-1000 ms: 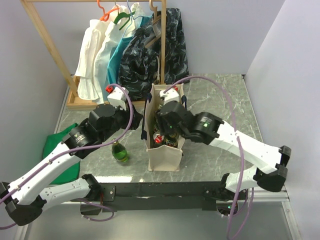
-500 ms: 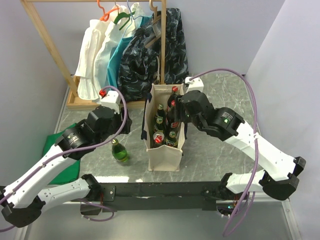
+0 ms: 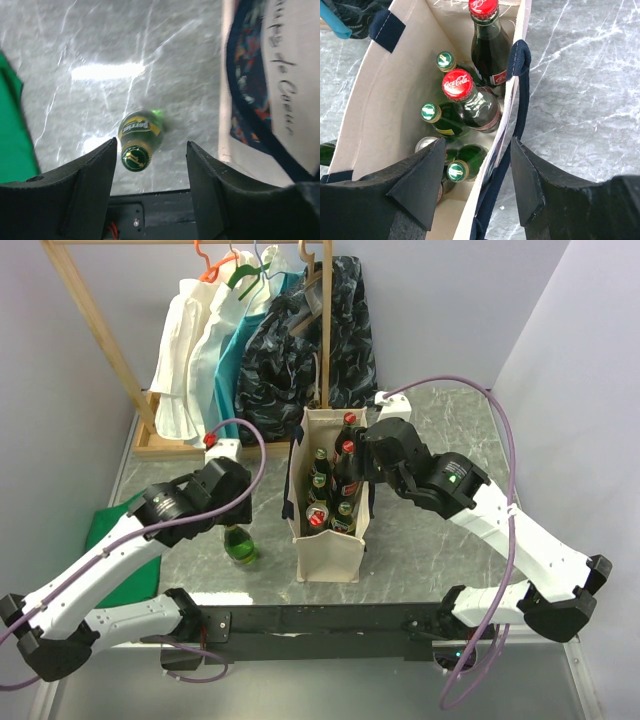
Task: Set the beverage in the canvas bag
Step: Pick up the drink from the center of the board.
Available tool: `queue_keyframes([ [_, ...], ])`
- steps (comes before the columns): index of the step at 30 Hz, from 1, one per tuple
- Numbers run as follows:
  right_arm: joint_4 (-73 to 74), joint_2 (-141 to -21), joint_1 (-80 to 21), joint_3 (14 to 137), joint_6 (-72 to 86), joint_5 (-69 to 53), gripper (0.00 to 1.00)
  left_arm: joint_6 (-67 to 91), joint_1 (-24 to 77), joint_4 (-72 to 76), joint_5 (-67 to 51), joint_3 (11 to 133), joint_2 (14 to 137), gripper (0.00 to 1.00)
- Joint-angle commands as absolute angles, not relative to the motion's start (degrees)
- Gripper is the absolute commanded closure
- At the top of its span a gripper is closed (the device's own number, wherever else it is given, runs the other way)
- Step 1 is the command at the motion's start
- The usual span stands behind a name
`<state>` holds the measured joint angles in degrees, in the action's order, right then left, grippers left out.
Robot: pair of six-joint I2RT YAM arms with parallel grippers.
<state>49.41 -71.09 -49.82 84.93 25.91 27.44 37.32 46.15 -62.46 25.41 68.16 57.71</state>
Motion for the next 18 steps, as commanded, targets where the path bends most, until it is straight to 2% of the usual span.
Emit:
queue_keyframes([
  [1,48.9,-70.4,-49.2,84.4,26.0,26.8,0.38,41.6,46.0,-67.7,28.1,70.4,59.1,0.36],
  [18,48.6,-70.5,-49.1,83.7,27.2,24.9,0.38,42.6,43.8,-67.2,24.6,64.9,58.6,0.34],
])
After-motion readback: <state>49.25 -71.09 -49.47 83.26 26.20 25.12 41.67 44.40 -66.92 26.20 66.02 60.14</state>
